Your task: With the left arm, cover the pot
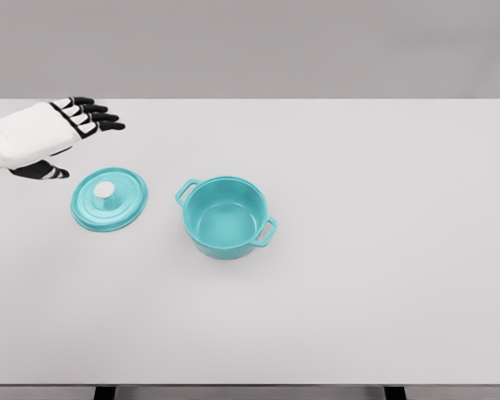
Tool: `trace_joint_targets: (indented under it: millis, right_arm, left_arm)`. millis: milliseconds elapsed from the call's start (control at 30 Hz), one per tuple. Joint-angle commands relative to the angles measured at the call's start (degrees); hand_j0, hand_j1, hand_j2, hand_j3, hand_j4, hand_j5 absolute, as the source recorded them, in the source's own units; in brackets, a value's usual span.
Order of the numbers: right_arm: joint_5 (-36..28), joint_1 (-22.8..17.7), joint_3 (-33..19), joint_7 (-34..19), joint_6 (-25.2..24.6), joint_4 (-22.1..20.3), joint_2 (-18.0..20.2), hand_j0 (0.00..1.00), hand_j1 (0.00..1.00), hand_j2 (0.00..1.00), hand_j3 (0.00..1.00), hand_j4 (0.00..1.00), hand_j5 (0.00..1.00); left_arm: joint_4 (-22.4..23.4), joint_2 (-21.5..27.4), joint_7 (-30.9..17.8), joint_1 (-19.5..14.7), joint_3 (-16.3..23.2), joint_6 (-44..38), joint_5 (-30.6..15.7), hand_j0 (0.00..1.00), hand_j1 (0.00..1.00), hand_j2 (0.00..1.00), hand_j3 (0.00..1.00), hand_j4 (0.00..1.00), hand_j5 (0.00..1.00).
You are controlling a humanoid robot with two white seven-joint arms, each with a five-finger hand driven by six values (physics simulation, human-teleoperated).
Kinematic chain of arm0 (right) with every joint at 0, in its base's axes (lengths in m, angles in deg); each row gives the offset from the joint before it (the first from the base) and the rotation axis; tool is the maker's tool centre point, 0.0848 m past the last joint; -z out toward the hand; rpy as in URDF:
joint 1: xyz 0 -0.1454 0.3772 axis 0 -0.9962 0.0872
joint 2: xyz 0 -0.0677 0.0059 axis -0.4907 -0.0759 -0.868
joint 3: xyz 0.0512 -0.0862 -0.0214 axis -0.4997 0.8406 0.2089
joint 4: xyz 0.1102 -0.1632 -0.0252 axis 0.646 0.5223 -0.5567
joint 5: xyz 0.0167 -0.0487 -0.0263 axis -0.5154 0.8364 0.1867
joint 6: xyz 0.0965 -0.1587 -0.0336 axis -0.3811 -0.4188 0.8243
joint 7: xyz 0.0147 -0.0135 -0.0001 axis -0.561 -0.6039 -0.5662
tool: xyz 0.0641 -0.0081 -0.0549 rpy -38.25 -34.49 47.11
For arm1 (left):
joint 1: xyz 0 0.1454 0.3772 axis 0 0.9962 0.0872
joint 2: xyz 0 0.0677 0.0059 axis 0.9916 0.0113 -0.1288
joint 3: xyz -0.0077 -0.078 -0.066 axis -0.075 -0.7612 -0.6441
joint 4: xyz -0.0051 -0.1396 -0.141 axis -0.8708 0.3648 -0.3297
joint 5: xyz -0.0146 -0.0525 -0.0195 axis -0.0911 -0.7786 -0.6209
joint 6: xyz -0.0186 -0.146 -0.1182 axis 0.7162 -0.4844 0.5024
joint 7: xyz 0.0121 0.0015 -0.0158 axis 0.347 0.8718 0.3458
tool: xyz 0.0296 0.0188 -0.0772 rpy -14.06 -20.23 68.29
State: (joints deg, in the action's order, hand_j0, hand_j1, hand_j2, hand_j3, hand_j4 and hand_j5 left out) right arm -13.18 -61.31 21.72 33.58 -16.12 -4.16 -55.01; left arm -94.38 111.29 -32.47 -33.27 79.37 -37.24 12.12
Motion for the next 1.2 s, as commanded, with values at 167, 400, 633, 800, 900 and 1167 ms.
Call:
trace_joint_targets:
  millis: [167,400,633,800,900,1167]
  right_arm:
    - [-0.02,-0.7,0.02,-0.01,-0.09,0.03,0.01,1.0,1.0,1.0,1.0,1.0,1.0]
    - [-0.02,-0.7,0.02,-0.01,-0.09,0.03,0.01,1.0,1.0,1.0,1.0,1.0,1.0]
    - [-0.02,-0.7,0.02,-0.01,-0.09,0.03,0.01,1.0,1.0,1.0,1.0,1.0,1.0]
    - [-0.02,-0.79,0.02,-0.01,-0.09,0.03,0.01,1.0,1.0,1.0,1.0,1.0,1.0]
    - [-0.02,-0.79,0.02,-0.01,-0.09,0.03,0.01,1.0,1.0,1.0,1.0,1.0,1.0]
    - [-0.02,-0.7,0.02,-0.01,-0.09,0.03,0.01,1.0,1.0,1.0,1.0,1.0,1.0]
  left_arm:
    - [6.08,-0.16,0.01,-0.7,-0.25,4.45,0.22,1.0,1.0,1.0,1.0,1.0,1.0]
    - [9.42,0.81,-2.01,-2.37,0.28,4.56,0.31,1.0,1.0,1.0,1.0,1.0,1.0]
    - [16.28,-2.52,-2.19,-24.33,33.13,4.56,-0.13,1.0,1.0,1.0,1.0,1.0,1.0]
    - [16.63,-2.44,-2.19,-31.03,41.23,4.56,-7.07,1.0,1.0,1.0,1.0,1.0,1.0]
    - [16.8,-2.26,-2.19,-31.03,42.64,4.56,-7.25,1.0,1.0,1.0,1.0,1.0,1.0]
    - [18.03,-0.07,-2.1,-34.36,49.49,4.28,-13.39,1.0,1.0,1.0,1.0,1.0,1.0]
